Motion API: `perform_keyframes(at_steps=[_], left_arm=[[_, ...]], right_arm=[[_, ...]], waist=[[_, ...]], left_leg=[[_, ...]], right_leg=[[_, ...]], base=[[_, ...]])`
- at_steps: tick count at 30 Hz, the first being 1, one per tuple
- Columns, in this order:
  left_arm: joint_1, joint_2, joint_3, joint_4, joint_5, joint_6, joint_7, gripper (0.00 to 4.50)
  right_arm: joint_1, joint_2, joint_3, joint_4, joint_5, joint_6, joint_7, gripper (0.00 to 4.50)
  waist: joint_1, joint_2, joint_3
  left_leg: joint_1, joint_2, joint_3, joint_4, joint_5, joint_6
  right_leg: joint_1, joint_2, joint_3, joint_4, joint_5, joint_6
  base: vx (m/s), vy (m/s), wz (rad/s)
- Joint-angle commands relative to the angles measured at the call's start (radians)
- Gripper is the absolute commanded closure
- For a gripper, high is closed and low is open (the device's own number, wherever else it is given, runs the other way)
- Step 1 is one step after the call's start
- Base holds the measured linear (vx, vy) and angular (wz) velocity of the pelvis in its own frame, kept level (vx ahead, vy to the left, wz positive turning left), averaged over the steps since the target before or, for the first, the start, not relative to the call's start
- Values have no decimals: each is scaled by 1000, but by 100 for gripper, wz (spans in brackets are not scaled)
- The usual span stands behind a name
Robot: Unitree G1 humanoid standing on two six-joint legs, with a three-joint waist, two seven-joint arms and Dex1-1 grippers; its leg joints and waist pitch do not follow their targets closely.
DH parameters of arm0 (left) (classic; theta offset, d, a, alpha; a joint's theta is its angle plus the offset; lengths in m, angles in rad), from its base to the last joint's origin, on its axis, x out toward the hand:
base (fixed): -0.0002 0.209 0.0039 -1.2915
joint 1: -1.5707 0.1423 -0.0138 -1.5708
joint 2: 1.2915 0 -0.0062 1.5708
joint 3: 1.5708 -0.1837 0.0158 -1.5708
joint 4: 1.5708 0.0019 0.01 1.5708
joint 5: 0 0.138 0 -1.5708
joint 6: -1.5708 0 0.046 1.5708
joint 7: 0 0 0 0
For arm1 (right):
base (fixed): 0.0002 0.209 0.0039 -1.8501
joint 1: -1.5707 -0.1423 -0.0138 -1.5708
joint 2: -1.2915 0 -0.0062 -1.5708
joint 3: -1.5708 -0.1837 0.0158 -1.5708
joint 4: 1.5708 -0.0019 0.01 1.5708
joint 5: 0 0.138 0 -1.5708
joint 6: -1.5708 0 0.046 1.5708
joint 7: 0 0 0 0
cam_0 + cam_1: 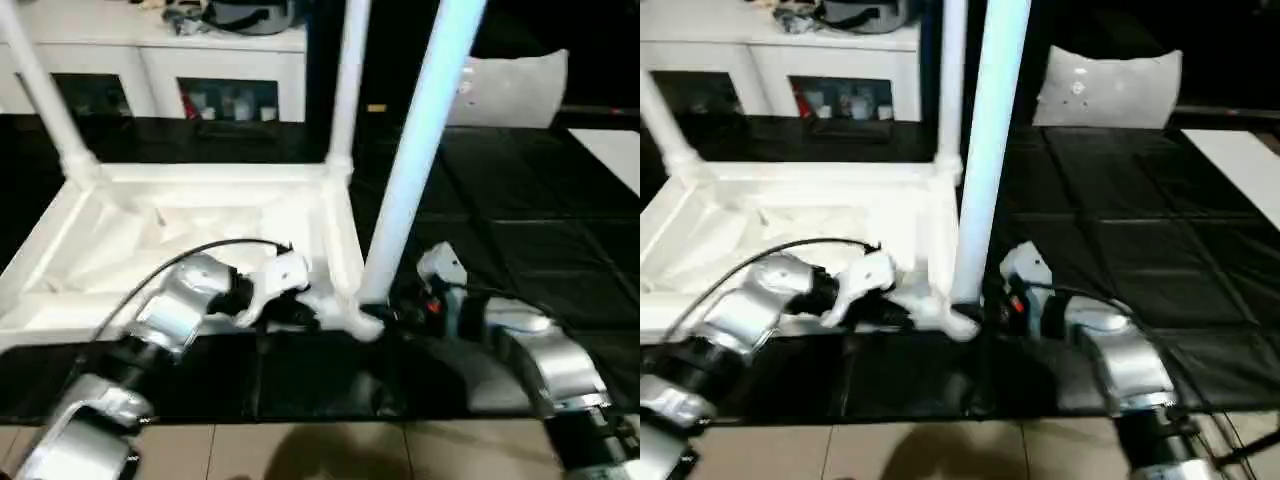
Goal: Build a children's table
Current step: Rotate leg to tighten
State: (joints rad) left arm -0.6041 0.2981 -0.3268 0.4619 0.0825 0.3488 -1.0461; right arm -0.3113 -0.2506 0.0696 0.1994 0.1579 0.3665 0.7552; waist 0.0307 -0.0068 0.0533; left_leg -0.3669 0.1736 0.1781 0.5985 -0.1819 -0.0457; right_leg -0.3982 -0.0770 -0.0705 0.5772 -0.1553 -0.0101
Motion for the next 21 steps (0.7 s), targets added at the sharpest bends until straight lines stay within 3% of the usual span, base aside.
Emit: perform_keyframes(at_steps=[1,3,4,5,6,9,12,16,21], left_arm=[[-60,-118,35,-2,-39,44,167,450],[-65,-133,40,5,-41,55,187,450],[-86,-173,57,40,-31,52,270,450],[-86,-173,57,40,-31,52,270,450],[-102,-212,66,57,-18,50,344,450],[-107,-245,73,55,-11,61,382,450],[-108,-239,62,52,20,59,383,450],[-108,-204,55,62,29,44,372,450],[-78,-131,30,49,33,-7,290,450]], right_arm=[[-13,97,49,14,7,44,-102,251],[-20,114,40,21,4,48,-133,251],[-39,150,27,40,-12,51,-208,251],[-39,150,27,40,-12,51,-208,251],[-63,190,7,67,-27,45,-296,251],[-82,216,0,92,-41,28,-343,251],[-76,230,-2,83,-42,2,-326,182],[-61,222,0,64,-50,-6,-331,145],[-31,171,-25,27,-14,-71,-258,108]], waist=[[-14,-1,-51],[-25,-2,-53],[-34,4,-55],[-40,3,-55],[-42,8,-59],[-52,2,-59],[-47,4,-63],[-43,5,-67],[-40,6,-73]], left_leg=[[25,45,-34,-76,-412,-24],[20,43,-39,-77,-433,-20],[15,44,-40,-79,-436,-13],[12,43,-39,-79,-431,-9],[13,42,-40,-78,-423,-4],[11,41,-35,-77,-402,13],[6,45,-31,-79,-357,30],[2,48,-27,-80,-292,47],[-4,47,-23,-76,-232,69]], right_leg=[[22,-71,22,-107,-643,-96],[27,-71,16,-112,-650,-78],[31,-71,17,-111,-621,-79],[30,-70,17,-112,-608,-83],[31,-72,17,-111,-583,-93],[30,-71,19,-110,-536,-117],[35,-72,27,-102,-463,-137],[43,-70,32,-86,-354,-179],[52,-71,34,-76,-260,-206]], base=[[0,0,0],[0,0,0],[0,0,0],[0,0,0],[0,0,0],[0,0,0],[0,0,0],[0,0,0],[0,0,0]])
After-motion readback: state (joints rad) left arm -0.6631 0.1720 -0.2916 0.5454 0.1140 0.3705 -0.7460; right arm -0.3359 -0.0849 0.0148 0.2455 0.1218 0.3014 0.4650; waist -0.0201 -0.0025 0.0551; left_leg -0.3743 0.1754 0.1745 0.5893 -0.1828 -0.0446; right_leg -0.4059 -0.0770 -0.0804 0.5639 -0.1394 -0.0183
